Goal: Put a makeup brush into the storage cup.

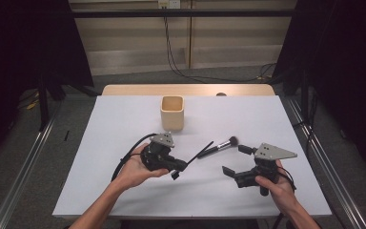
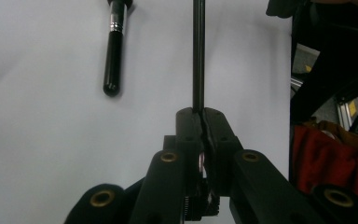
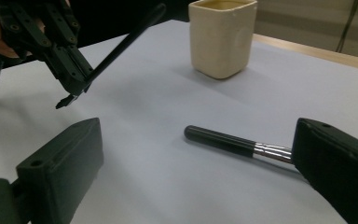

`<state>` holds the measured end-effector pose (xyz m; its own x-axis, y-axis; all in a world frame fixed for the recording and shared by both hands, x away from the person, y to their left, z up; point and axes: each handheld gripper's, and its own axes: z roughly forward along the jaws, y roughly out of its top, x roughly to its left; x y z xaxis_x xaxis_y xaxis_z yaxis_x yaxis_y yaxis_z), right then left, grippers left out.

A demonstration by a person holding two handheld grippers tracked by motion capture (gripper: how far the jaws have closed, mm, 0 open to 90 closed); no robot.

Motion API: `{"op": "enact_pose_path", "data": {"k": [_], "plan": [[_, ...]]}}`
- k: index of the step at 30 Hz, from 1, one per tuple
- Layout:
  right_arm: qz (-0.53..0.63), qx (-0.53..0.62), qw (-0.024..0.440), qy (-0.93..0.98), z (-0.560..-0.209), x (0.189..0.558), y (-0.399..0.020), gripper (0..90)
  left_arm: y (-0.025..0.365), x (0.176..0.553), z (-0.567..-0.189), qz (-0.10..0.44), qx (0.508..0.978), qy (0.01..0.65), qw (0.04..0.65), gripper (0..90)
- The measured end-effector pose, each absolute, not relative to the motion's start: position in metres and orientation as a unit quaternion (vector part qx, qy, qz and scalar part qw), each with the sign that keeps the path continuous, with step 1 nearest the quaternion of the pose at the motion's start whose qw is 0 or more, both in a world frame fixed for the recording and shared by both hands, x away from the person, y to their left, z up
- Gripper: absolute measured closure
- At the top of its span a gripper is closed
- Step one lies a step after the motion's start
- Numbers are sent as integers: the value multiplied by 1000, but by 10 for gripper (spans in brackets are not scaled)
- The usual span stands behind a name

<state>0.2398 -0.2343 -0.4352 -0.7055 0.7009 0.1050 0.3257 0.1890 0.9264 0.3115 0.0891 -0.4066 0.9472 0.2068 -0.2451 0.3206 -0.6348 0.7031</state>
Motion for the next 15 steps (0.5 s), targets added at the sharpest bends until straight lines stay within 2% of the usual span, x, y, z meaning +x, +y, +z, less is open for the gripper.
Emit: {"op": "enact_pose_path", "data": {"k": [10,15], "plan": [[511,311,130,791,-430,254,-223,21,86,310,-399,-79,928,117,344,859],[488,294,88,817,-425,261,-219,22,83,309,-398,-79,937,112,322,859]]}}
